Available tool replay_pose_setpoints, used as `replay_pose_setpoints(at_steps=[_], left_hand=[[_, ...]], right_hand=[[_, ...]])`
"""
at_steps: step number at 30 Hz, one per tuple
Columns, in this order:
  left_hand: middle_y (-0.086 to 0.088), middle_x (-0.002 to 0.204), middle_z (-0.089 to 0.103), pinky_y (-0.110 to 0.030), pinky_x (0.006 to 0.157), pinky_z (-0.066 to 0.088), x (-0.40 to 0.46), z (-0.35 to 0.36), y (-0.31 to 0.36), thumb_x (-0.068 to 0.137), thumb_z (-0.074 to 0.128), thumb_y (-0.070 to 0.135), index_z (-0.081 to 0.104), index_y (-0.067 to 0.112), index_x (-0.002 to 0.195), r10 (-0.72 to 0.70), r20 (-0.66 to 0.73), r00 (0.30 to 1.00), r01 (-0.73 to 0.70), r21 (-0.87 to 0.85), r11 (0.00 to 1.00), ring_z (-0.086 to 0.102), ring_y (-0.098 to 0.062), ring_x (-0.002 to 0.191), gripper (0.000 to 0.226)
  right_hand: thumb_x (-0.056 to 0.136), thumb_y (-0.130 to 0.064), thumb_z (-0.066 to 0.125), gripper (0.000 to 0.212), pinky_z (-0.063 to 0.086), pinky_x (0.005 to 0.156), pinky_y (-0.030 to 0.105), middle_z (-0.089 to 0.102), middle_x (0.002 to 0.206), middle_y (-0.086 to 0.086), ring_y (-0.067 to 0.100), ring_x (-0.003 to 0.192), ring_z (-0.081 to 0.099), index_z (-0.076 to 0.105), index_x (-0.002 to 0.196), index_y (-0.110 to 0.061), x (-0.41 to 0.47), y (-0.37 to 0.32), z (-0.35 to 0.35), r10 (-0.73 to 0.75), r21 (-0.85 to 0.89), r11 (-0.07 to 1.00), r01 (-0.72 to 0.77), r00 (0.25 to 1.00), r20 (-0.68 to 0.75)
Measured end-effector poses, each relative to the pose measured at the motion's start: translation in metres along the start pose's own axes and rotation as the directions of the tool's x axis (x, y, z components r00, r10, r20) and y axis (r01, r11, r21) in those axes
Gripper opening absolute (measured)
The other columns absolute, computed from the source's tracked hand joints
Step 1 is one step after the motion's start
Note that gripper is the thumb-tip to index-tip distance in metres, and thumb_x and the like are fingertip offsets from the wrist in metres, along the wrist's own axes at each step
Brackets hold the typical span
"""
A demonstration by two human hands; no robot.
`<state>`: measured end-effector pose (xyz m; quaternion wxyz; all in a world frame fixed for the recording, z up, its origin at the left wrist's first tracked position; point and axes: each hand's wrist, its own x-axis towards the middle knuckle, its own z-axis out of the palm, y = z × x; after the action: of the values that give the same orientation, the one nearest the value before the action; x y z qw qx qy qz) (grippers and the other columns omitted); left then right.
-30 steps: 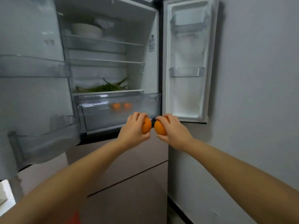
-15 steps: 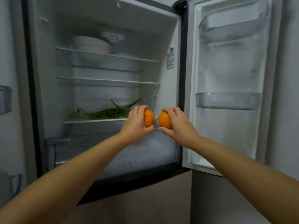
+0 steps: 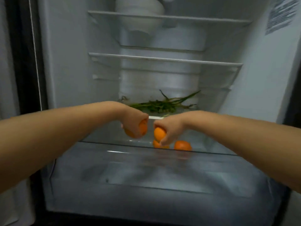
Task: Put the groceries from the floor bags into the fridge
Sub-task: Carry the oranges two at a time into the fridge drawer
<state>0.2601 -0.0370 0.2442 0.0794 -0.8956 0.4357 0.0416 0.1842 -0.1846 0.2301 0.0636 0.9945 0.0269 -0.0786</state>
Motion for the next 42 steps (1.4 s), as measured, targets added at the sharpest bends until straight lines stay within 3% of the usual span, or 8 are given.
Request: replay_pose_setpoints(at_steps=[3, 6, 25, 29, 33, 36, 38, 42], left_hand=[[-0.001, 0.090, 0.051, -0.042, 0.081, 0.055, 0.025, 0.009, -0.021, 0.081, 0.068, 0.028, 0.043, 0.019, 0.107, -0.075, 0.185, 0.980, 0.063, 0.073, 0.995, 0.057, -0.021, 0.081, 0.038], [-0.005, 0.103, 0.053, -0.038, 0.077, 0.054, 0.053, 0.022, -0.038, 0.082, 0.067, 0.028, 0.044, 0.015, 0.114, -0.117, 0.288, 0.950, 0.089, 0.106, 0.990, 0.056, -0.023, 0.089, 0.042], [-0.011, 0.152, 0.020, -0.041, 0.109, 0.035, 0.104, 0.070, -0.075, 0.079, 0.070, 0.043, 0.010, 0.017, 0.150, -0.159, 0.308, 0.938, 0.128, 0.117, 0.985, 0.030, -0.031, 0.137, 0.096], [-0.005, 0.153, 0.025, -0.044, 0.111, 0.034, 0.071, 0.034, -0.070, 0.083, 0.066, 0.043, 0.020, 0.019, 0.149, -0.229, 0.395, 0.890, 0.205, 0.103, 0.973, 0.030, -0.027, 0.138, 0.084], [-0.005, 0.120, 0.051, -0.040, 0.095, 0.048, 0.006, 0.005, -0.053, 0.088, 0.063, 0.031, 0.036, 0.015, 0.141, -0.259, 0.260, 0.930, 0.285, -0.068, 0.956, 0.050, -0.021, 0.110, 0.062], [-0.007, 0.099, 0.057, -0.031, 0.066, 0.051, -0.051, -0.003, -0.039, 0.089, 0.061, 0.023, 0.054, 0.012, 0.126, -0.348, -0.014, 0.937, 0.334, -0.244, 0.910, 0.056, -0.019, 0.080, 0.039], [-0.009, 0.101, 0.062, -0.029, 0.067, 0.048, -0.091, 0.004, -0.032, 0.087, 0.061, 0.024, 0.061, 0.013, 0.118, -0.418, -0.266, 0.868, 0.351, -0.265, 0.898, 0.059, -0.022, 0.077, 0.032], [-0.006, 0.100, 0.065, -0.023, 0.076, 0.041, -0.172, 0.033, -0.017, 0.087, 0.060, 0.027, 0.063, 0.015, 0.109, -0.512, -0.520, 0.683, 0.344, -0.389, 0.855, 0.058, -0.019, 0.089, 0.025]], right_hand=[[0.076, -0.039, 0.074, 0.055, 0.053, 0.086, 0.045, 0.050, 0.108, 0.004, 0.028, 0.098, 0.059, 0.041, 0.115, -0.019, 0.042, -0.005, 0.011, -0.088, -0.090, 0.991, 0.095, 0.993, 0.077], [0.077, -0.043, 0.071, 0.063, 0.048, 0.089, 0.040, 0.050, 0.119, 0.008, 0.027, 0.102, 0.054, 0.037, 0.126, -0.020, 0.076, -0.005, 0.024, -0.176, -0.114, 0.978, 0.178, 0.984, 0.023], [0.086, -0.049, 0.059, 0.086, 0.043, 0.098, 0.039, 0.031, 0.146, 0.017, 0.037, 0.123, 0.047, 0.010, 0.149, -0.017, 0.134, -0.008, 0.042, -0.068, -0.192, 0.978, 0.084, 0.994, 0.090], [0.091, -0.051, 0.050, 0.078, 0.040, 0.100, 0.038, 0.033, 0.148, 0.015, 0.035, 0.128, 0.043, 0.012, 0.150, -0.017, 0.113, -0.024, 0.013, -0.038, -0.245, 0.966, 0.079, 0.986, 0.165], [0.092, -0.047, 0.052, 0.062, 0.043, 0.102, 0.044, 0.045, 0.141, 0.011, 0.029, 0.120, 0.051, 0.035, 0.141, -0.013, 0.094, -0.051, -0.011, -0.104, -0.119, 0.984, 0.133, 0.969, 0.226], [0.095, -0.035, 0.049, 0.040, 0.055, 0.078, 0.038, 0.064, 0.101, 0.006, 0.019, 0.079, 0.061, 0.054, 0.125, -0.009, 0.073, -0.075, -0.027, -0.130, -0.022, 0.991, 0.134, 0.984, 0.124], [0.094, -0.033, 0.048, 0.035, 0.056, 0.073, 0.035, 0.067, 0.088, 0.007, 0.023, 0.072, 0.063, 0.062, 0.115, -0.009, 0.053, -0.094, -0.033, -0.183, -0.141, 0.975, 0.172, 0.981, -0.068], [0.093, -0.034, 0.045, 0.032, 0.048, 0.076, 0.034, 0.064, 0.113, 0.011, 0.032, 0.103, 0.060, 0.062, 0.114, -0.017, 0.010, -0.132, -0.028, -0.286, -0.239, 0.952, 0.188, 0.826, -0.486]])
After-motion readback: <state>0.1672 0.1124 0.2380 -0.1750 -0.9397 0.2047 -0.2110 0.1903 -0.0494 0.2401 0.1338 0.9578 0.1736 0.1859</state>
